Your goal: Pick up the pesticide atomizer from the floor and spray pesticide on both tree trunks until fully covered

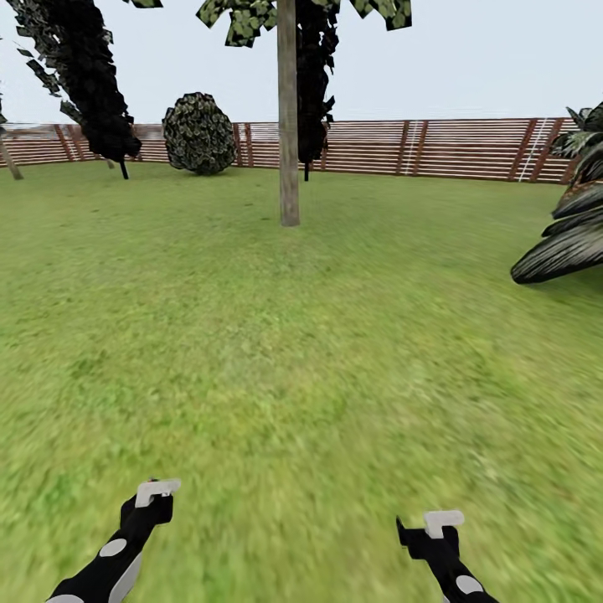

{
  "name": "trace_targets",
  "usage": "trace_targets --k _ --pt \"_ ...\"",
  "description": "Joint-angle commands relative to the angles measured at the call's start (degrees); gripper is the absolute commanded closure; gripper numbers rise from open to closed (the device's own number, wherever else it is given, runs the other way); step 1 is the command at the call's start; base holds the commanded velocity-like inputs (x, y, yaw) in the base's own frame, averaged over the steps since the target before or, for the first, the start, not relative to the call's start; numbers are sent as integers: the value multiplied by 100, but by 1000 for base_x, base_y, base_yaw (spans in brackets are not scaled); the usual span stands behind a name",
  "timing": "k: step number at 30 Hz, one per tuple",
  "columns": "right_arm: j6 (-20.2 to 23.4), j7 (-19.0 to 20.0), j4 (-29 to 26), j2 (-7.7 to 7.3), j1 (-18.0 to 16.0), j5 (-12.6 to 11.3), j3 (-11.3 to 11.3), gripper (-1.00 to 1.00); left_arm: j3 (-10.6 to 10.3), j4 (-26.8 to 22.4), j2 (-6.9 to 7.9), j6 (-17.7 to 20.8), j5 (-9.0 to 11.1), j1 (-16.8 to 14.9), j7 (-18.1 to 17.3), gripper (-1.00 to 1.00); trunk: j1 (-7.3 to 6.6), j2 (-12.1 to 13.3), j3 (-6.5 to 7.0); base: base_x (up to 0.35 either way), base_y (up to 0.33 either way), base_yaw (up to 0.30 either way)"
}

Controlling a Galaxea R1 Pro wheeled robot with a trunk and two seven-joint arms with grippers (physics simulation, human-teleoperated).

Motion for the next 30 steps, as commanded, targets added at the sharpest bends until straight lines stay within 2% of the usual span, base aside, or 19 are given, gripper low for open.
trace_targets --k 1,30 --pt "0 0 0 0 0 1 0 -100 2 -1 0 0 0 0 0 100 0 0 0 338 0 0" --pt "3 0 0 0 0 -3 0 -100 7 -3 9 0 3 0 -2 100 0 0 0 338 0 0"
